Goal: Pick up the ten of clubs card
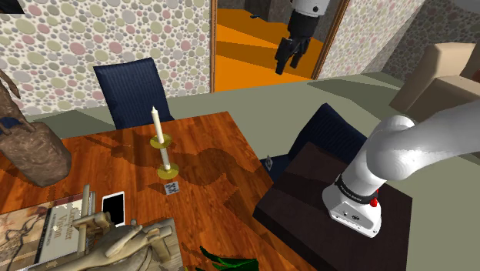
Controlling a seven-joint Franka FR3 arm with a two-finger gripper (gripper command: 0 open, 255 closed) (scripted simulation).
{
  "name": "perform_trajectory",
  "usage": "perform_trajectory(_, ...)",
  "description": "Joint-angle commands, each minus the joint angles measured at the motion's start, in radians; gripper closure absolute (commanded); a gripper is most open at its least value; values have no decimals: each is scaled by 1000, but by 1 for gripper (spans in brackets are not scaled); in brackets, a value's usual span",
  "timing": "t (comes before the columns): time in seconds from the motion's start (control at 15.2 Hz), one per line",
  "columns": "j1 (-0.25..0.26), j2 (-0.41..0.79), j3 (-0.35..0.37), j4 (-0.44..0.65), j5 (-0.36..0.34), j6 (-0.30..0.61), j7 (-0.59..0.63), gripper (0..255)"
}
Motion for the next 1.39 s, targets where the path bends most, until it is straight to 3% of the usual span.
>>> perform_trajectory(0.0,7,65,22,10,19,26,35,0)
perform_trajectory(0.66,42,410,114,116,95,124,191,0)
perform_trajectory(1.32,91,789,171,319,142,175,328,0)
